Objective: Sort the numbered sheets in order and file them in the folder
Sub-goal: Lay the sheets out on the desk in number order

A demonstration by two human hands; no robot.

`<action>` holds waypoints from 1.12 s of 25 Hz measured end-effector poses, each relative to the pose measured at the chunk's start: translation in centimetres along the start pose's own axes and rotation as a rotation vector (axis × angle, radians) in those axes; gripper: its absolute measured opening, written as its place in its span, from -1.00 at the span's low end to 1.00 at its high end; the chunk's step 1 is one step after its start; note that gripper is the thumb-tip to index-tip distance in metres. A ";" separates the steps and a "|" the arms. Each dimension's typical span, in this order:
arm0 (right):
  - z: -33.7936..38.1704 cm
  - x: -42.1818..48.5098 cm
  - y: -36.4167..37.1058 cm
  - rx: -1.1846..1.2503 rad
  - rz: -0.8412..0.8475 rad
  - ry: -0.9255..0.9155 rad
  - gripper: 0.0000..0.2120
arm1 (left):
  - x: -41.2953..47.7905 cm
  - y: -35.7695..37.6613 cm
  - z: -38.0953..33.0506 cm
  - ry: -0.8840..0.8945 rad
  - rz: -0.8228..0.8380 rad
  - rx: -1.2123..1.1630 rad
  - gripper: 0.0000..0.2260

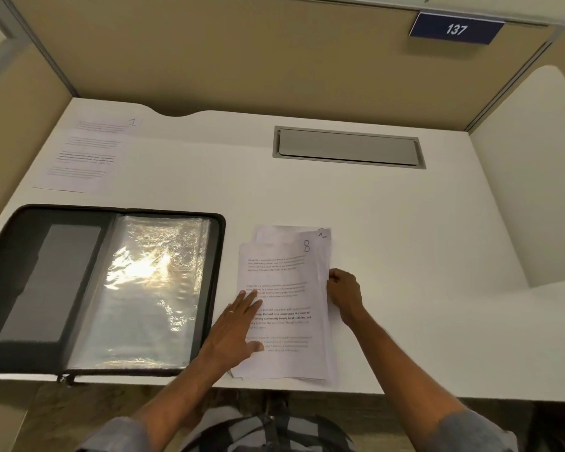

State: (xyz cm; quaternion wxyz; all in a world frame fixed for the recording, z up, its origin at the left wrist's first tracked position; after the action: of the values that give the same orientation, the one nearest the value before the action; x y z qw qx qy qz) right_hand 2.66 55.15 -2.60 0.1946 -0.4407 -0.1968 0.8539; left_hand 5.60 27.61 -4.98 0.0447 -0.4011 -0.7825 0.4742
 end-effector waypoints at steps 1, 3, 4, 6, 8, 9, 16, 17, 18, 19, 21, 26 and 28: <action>-0.4 0.0 -0.5 0.011 0.001 -0.010 -0.88 | -0.1 0.1 0.2 -0.004 -0.002 0.003 -0.10; -1.1 0.3 -1.8 0.039 -0.028 -0.036 -0.82 | -0.3 0.3 0.3 -0.016 -0.009 0.010 -0.11; -1.3 0.5 -2.6 0.051 -0.070 -0.053 -0.76 | -0.3 0.4 0.4 -0.016 -0.011 0.013 -0.12; -1.5 0.7 -4.4 0.058 -0.161 -0.078 -0.78 | -0.3 0.4 0.3 0.001 -0.008 0.018 -0.13; -1.8 1.0 -5.8 0.061 -0.227 -0.075 -0.71 | 0.0 0.4 0.6 0.020 -0.003 0.021 -0.14; -2.1 1.0 -6.2 0.067 -0.252 -0.081 -0.65 | 0.1 0.4 0.7 0.020 -0.001 0.013 -0.14; -4.2 -1.5 -2.2 0.104 -0.231 -0.214 -0.45 | -0.1 0.5 1.0 -0.003 -0.017 0.000 -0.13; -4.3 -1.9 -1.3 0.112 -0.216 -0.218 -0.42 | -0.1 0.5 1.0 -0.003 -0.017 -0.004 -0.13; -4.3 -2.3 -0.4 0.121 -0.188 -0.221 -0.40 | -0.1 0.5 0.9 -0.002 -0.018 -0.004 -0.13; -4.3 -2.4 0.4 0.140 -0.159 -0.223 -0.39 | 0.0 0.5 0.9 -0.001 -0.019 0.000 -0.13; -3.7 -2.5 1.2 0.233 -0.115 -0.175 -0.40 | 0.0 0.5 0.8 0.001 -0.020 0.006 -0.14; -3.2 -0.9 0.1 0.334 -0.068 0.055 -0.48 | -0.2 0.6 0.8 0.005 -0.018 -0.004 -0.13; -3.8 -0.3 -0.2 0.345 -0.025 0.050 -0.52 | -0.2 0.5 0.7 0.004 -0.016 -0.002 -0.13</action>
State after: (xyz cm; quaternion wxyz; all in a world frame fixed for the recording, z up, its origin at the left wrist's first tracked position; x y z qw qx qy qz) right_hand 6.02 55.76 -4.31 0.2826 -0.4196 -0.0479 0.8613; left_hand 5.69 27.07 -5.73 0.0497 -0.3961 -0.7859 0.4722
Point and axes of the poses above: each hand's wrist, its own x-axis towards the middle knuckle, its own y-axis out of the palm, z = x × y, the point moved 3 cm from there along x, towards the middle knuckle, and after that the axes turned 14 degrees about y, right-handed, at the moved point
